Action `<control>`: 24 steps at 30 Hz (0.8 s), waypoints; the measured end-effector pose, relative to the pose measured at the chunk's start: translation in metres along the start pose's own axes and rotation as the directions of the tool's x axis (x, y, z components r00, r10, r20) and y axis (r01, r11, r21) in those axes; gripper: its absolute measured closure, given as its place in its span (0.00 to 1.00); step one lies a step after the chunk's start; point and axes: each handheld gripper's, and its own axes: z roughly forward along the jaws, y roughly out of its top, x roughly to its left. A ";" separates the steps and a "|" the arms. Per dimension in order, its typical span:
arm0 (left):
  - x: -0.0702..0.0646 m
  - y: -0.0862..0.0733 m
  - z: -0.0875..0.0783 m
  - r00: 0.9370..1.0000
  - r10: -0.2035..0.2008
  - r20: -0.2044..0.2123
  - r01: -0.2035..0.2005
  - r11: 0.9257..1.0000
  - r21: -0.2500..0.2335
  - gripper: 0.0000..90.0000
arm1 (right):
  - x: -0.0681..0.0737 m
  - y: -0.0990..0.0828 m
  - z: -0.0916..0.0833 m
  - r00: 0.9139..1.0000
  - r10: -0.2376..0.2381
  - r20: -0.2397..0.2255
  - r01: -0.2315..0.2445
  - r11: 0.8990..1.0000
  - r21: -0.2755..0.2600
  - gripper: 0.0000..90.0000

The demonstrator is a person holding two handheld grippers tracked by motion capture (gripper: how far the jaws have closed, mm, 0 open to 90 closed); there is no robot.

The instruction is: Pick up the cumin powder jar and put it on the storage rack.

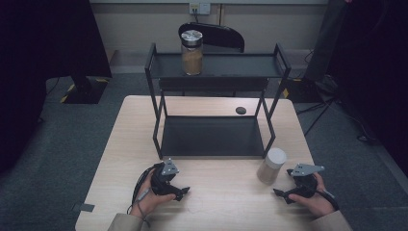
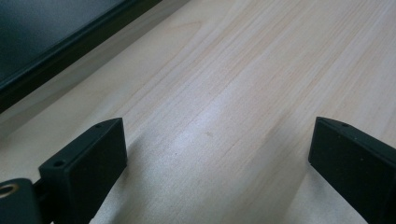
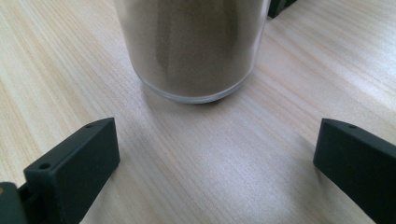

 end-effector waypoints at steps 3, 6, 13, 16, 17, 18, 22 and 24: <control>-0.003 -0.001 0.001 1.000 0.008 -0.004 -0.008 1.000 0.007 0.04 | 0.000 0.000 0.000 1.000 0.000 0.000 0.000 1.000 0.000 0.00; -0.002 -0.003 0.001 1.000 0.008 -0.003 -0.008 1.000 0.001 0.03 | 0.000 0.000 0.000 1.000 0.000 0.000 0.000 1.000 0.000 0.00; -0.003 -0.009 0.001 1.000 0.010 -0.002 -0.010 1.000 -0.017 0.01 | 0.000 0.000 0.000 1.000 0.000 0.000 0.000 1.000 0.000 0.00; -0.002 -0.013 0.002 1.000 0.013 0.000 -0.013 0.999 -0.033 0.00 | 0.000 0.000 0.000 1.000 0.000 0.000 0.000 1.000 0.000 0.00; -0.002 -0.013 0.002 1.000 0.014 0.000 -0.014 0.999 -0.033 0.00 | 0.000 0.000 0.000 1.000 0.000 0.000 0.000 1.000 0.000 0.00; -0.002 -0.013 0.002 1.000 0.014 0.001 -0.014 0.999 -0.033 0.00 | 0.000 0.000 0.000 1.000 0.000 0.000 0.000 1.000 0.000 0.00; -0.002 -0.013 0.002 1.000 0.014 0.001 -0.014 0.999 -0.034 0.00 | 0.000 0.000 0.000 1.000 0.000 0.000 0.000 1.000 0.000 0.00; -0.002 -0.013 0.002 1.000 0.014 0.001 -0.014 0.999 -0.034 0.00 | 0.000 0.000 0.000 1.000 0.000 0.000 0.000 1.000 0.000 0.00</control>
